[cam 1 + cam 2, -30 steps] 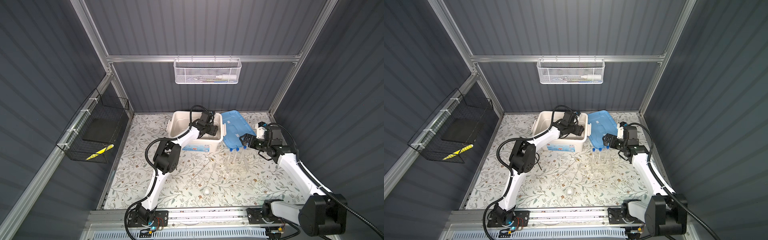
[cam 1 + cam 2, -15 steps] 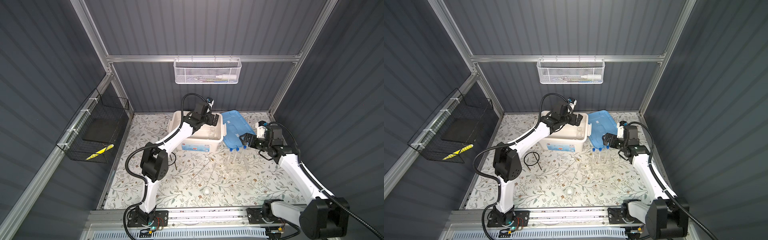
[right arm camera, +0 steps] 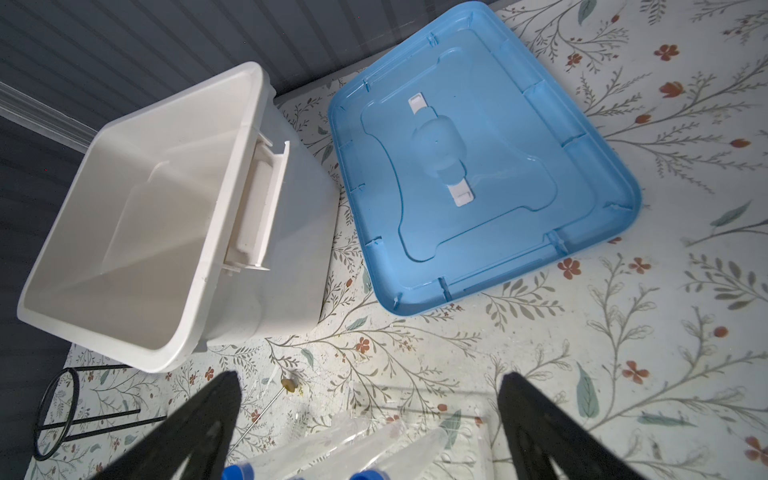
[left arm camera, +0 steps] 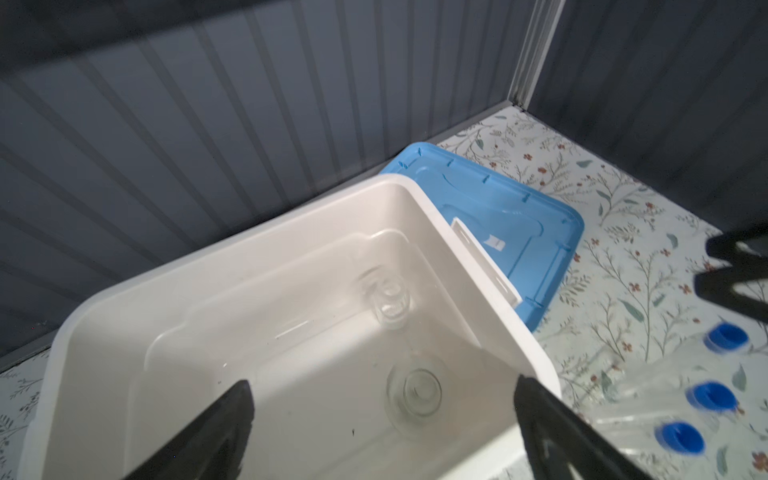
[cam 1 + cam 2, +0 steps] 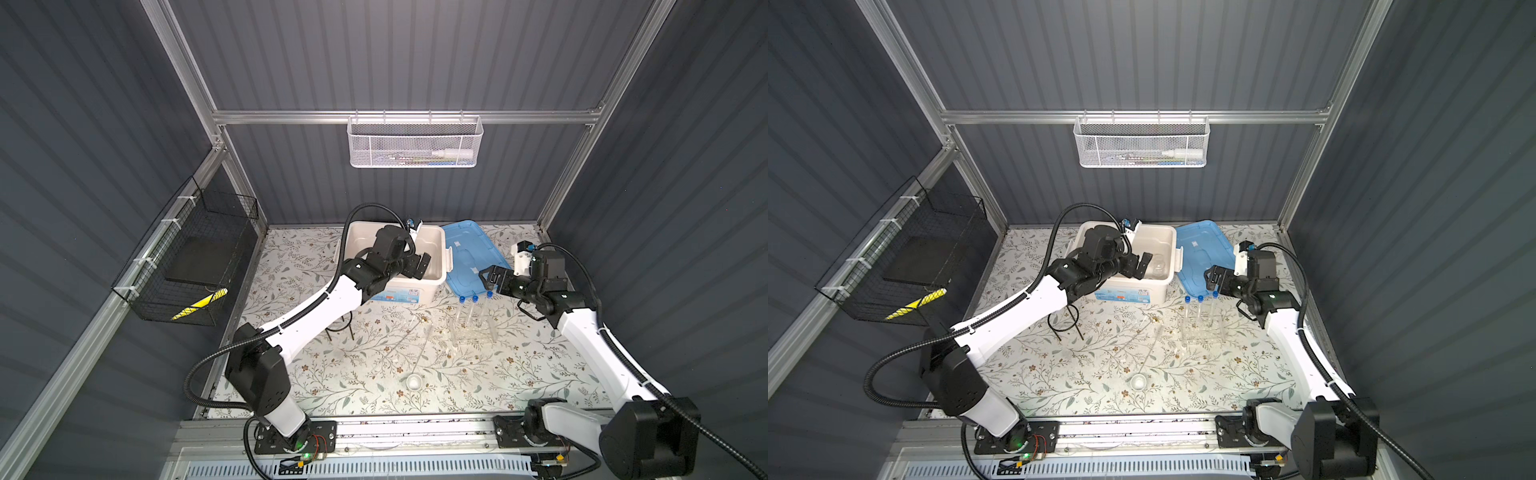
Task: Organize the chemistry lab equipment
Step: 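Move the left gripper out of the box toward the small white cup, then lower the open left gripper around the small white cup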
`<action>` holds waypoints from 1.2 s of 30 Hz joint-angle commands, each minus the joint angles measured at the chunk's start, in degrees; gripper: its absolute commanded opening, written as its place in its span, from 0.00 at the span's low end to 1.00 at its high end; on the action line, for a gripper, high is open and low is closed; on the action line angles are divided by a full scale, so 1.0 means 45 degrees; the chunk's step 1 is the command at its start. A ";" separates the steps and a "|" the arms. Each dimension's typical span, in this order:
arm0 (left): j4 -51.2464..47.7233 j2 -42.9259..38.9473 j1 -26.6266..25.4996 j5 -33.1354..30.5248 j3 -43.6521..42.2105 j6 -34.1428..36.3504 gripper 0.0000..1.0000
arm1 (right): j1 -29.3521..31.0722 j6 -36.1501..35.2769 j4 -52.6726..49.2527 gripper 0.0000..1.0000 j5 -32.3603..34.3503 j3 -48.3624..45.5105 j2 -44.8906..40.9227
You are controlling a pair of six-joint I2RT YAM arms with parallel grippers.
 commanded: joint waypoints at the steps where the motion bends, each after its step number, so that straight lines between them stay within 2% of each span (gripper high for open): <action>1: -0.0262 -0.1017 -0.0286 -0.0919 -0.1170 0.0040 0.99 | 0.0071 -0.0068 0.0070 0.98 0.0135 0.0149 -0.0148; 9: -0.0831 -0.3161 -0.0605 -0.1237 -0.3791 -0.0946 0.98 | 0.0167 0.0021 0.0047 0.99 0.0230 0.0112 -0.0271; 16: -0.1801 -0.3614 -0.1140 -0.0386 -0.4769 -0.1371 0.92 | 0.0342 0.0098 -0.0047 0.99 0.0396 0.0184 -0.0295; 21: -0.2352 -0.3417 -0.1879 0.0014 -0.4871 -0.1522 0.91 | 0.0441 0.0098 -0.0218 0.99 0.0506 0.0210 -0.0351; 26: -0.3237 -0.3111 -0.3098 -0.0107 -0.4682 -0.1602 0.88 | 0.0515 0.0107 -0.0297 0.99 0.0674 0.0183 -0.0440; 36: -0.4320 -0.2675 -0.5289 0.0495 -0.5349 -0.2094 0.73 | 0.0559 -0.0009 -0.0408 0.99 0.0721 0.0194 -0.0526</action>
